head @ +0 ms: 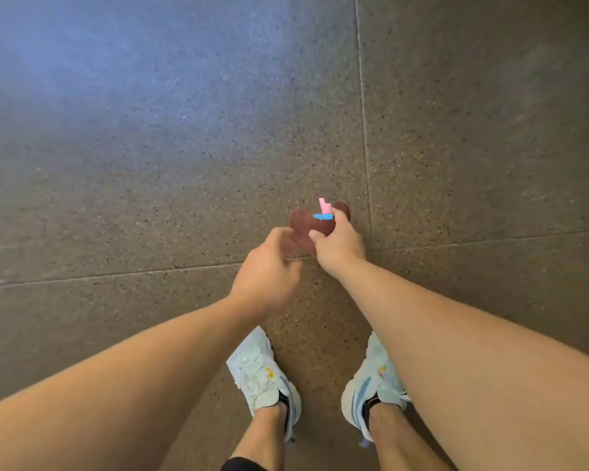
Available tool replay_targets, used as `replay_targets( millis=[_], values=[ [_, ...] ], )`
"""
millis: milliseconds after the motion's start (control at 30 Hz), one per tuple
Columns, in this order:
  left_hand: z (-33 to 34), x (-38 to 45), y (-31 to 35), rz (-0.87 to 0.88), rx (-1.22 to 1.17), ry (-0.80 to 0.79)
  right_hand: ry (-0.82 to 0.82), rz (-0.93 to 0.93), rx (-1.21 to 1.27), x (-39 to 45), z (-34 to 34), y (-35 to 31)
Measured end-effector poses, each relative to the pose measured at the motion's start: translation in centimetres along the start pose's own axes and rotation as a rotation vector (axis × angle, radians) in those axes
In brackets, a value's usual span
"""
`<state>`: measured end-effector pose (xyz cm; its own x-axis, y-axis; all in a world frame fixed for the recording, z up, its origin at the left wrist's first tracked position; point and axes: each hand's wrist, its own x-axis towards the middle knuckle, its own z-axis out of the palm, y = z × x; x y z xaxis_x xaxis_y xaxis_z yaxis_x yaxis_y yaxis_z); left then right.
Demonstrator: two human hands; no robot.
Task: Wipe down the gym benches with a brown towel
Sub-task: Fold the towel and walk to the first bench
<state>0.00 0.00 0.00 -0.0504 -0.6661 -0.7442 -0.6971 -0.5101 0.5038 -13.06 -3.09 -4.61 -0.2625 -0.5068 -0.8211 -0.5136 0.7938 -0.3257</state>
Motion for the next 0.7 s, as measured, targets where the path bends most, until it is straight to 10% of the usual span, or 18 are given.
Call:
replay_targets(
  millis=[467, 700],
  values=[
    [-2.1, -3.4, 0.5, -0.142, -0.05, -0.108, 0.109, 0.036, 0.007, -8.1, -2.3, 0.4],
    [-4.9, -12.1, 5.9, -0.497, -0.539, -0.214, 0.073, -0.043, 0.217, -21.5, -7.8, -1.2]
  ],
)
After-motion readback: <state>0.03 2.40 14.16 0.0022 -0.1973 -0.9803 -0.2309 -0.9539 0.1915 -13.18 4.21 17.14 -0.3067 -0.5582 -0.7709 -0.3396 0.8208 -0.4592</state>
